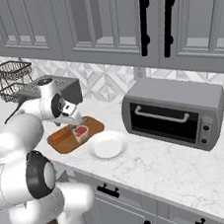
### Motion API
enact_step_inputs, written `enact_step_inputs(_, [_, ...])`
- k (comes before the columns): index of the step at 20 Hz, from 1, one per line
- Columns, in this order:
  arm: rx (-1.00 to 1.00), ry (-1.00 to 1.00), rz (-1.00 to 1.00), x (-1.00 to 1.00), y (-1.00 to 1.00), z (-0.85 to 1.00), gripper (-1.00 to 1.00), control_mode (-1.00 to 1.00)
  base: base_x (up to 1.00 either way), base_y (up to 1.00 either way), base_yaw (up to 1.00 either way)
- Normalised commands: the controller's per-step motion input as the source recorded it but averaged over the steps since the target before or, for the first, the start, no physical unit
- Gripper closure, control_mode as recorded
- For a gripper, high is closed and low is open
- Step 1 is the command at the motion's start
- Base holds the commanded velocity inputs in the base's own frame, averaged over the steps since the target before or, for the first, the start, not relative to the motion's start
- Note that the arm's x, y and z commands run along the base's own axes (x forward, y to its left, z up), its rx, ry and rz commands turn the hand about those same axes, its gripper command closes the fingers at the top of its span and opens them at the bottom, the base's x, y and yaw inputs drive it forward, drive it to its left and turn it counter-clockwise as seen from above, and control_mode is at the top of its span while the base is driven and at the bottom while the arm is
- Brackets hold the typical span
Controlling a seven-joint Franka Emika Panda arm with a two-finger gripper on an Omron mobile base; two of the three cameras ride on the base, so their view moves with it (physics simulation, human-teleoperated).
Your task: Pick up the knife from the drawer and place it on the cutting board. Then place the meat from the plate to the cutting board.
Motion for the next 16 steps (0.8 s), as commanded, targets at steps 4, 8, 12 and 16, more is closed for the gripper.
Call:
enact_step_inputs(4, [0.00, -0.25, 0.00, -1.00, -0.04, 0.71, -1.00, -1.00, 0.00, 0.00, 0.00])
enact_step_inputs(8, [0.00, -0.20, 0.00, -0.92, -0.20, 0.99, -1.00, -1.00, 0.00, 0.00, 0.00])
enact_step_inputs(12, [0.00, -0.12, 0.00, -0.61, -0.32, 1.00, -1.00, -1.00, 0.00, 0.00, 0.00])
enact_step_inputs(16, [0.00, -0.16, 0.00, -0.69, -0.34, 1.00, -1.00, -1.00, 0.00, 0.00, 0.00])
